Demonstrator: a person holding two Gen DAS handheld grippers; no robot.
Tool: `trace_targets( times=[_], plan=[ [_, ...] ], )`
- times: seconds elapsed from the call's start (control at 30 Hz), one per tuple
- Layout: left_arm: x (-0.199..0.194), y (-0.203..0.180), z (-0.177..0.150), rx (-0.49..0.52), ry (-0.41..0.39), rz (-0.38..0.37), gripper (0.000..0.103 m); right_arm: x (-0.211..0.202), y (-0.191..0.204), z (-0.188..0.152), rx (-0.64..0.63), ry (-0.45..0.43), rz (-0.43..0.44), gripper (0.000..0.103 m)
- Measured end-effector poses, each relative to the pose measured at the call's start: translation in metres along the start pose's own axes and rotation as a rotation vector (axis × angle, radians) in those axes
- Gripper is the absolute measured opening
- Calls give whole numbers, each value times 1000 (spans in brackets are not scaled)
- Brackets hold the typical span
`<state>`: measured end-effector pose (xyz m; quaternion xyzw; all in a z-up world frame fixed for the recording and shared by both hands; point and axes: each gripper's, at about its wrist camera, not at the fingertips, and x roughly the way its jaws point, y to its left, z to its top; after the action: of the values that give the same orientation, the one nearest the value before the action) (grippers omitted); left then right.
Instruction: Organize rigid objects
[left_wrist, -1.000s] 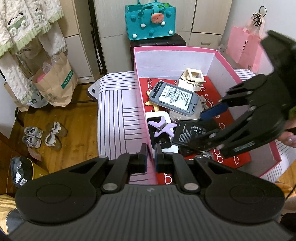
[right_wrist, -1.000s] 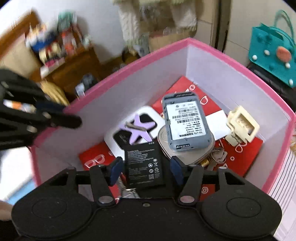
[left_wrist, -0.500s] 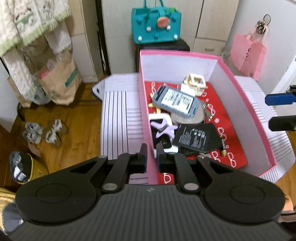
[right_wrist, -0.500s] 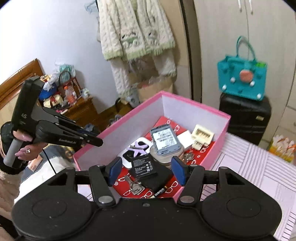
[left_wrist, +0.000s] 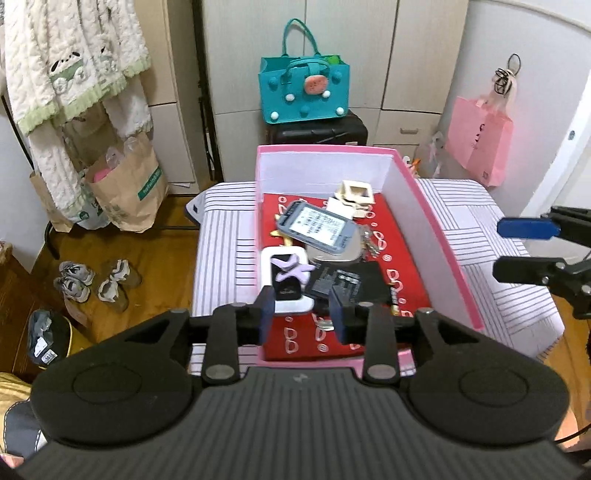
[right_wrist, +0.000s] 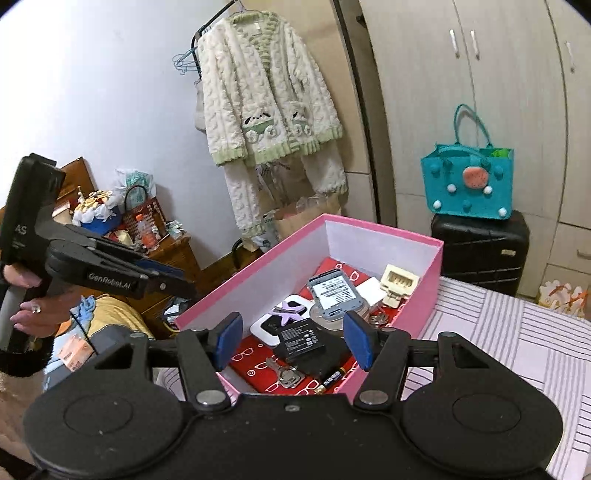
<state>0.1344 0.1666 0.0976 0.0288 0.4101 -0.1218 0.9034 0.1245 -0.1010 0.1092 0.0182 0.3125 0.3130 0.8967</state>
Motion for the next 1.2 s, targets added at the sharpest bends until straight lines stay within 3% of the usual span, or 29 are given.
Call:
trace_targets(
  times=[0.13,0.2,0.23,0.33,0.47,0.53,0.63,0.77,0.9,0.97,1.07,1.13,1.2],
  plan=[
    [-5,-22,-7,26,0,2,36,-11,-3,-8,30,-2,-28,81],
    [-7,-31,-11,31,0,-7,40,-14,-7,-10,66,19,-66,97],
    [-8,-35,-13,27,0,-16,43,-16,-9,-11,86,27,-96,100],
    [-12,-44,-16,-9,3,-53,56,-25,-17,-11,148,22,-188,101],
    [-14,-52,-20,-57,-2,-107,71,-53,-29,-20,228,-71,-172,101],
    [-15,-57,-24,-58,-18,-112,84,-64,-29,-25,240,-106,-173,101],
    [-14,-65,-30,-69,-34,-101,97,-71,-25,-30,220,-89,-213,101],
    [-6,-71,-38,-97,-17,-59,98,-74,-10,-41,105,-62,-382,101],
    [-2,-81,-50,-73,-17,9,98,-79,-9,-48,126,-25,-356,101],
    [-7,-88,-56,-69,-30,35,98,-81,-4,-51,127,-25,-399,101],
    [-20,-98,-65,-72,-66,9,98,-90,6,-60,144,-67,-473,101],
    [-29,-104,-69,-67,-92,-2,100,-96,10,-64,170,-76,-426,101],
    [-34,-110,-73,-57,-125,40,103,-100,13,-68,202,-77,-395,101]
  ],
)
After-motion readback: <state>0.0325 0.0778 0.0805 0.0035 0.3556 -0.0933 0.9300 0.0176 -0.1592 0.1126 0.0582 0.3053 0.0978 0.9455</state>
